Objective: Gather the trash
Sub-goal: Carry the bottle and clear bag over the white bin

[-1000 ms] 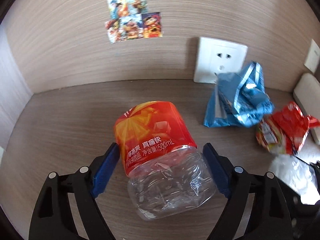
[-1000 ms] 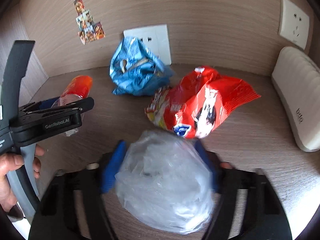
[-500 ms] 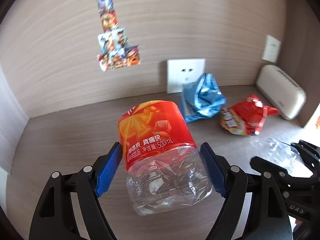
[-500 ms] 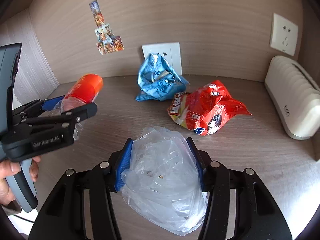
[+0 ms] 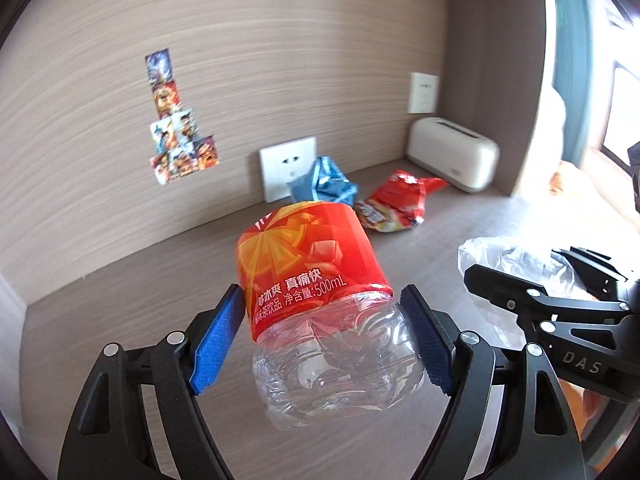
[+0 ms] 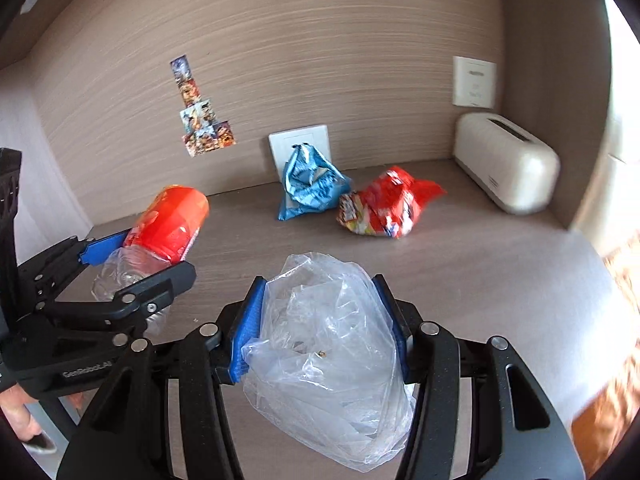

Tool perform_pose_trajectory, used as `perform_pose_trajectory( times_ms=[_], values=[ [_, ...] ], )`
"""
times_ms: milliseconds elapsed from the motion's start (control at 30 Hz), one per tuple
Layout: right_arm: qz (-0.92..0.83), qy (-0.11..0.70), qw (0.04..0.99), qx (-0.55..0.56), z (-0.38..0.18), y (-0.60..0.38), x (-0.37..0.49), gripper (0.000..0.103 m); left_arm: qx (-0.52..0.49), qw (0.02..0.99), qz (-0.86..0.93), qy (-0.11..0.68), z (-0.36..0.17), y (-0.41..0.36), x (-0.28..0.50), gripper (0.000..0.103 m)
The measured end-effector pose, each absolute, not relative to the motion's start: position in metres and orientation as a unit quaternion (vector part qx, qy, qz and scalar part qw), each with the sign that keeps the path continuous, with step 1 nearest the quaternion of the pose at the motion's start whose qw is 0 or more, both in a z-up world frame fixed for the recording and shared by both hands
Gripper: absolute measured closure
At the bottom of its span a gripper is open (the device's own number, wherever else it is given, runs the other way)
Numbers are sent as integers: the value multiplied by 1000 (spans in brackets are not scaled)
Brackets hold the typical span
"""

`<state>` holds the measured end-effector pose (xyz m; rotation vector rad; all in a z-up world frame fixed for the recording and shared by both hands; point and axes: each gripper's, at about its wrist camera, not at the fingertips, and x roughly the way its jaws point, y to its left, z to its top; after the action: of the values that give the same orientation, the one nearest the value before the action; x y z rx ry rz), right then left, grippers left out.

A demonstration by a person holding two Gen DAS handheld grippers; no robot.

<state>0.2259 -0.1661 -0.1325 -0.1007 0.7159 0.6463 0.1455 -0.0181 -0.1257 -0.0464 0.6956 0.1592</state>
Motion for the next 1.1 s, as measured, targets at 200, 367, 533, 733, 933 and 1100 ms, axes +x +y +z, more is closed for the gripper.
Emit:
perform_pose_trajectory(
  times_ms=[200, 367, 533, 733, 933, 1100],
  values=[
    [251, 365, 896, -17, -130, -189, 186, 51, -19, 941, 17, 339, -124, -30, 127, 25],
    [212, 354, 911, -5, -129, -223, 158, 51, 1, 942, -12, 335, -121, -57, 113, 25],
    [181, 348, 920, 10, -129, -271, 134, 51, 13, 944, -41, 328, -118, -104, 103, 25],
    [152, 351, 924, 8, -135, -342, 103, 51, 10, 943, -76, 323, -114, -175, 91, 25],
    [124, 367, 922, 23, -151, -404, 76, 51, 19, 937, -119, 327, -123, -246, 75, 25],
    [93, 371, 923, 40, -161, -446, 60, 51, 41, 929, -153, 333, -136, -296, 66, 25]
  ],
)
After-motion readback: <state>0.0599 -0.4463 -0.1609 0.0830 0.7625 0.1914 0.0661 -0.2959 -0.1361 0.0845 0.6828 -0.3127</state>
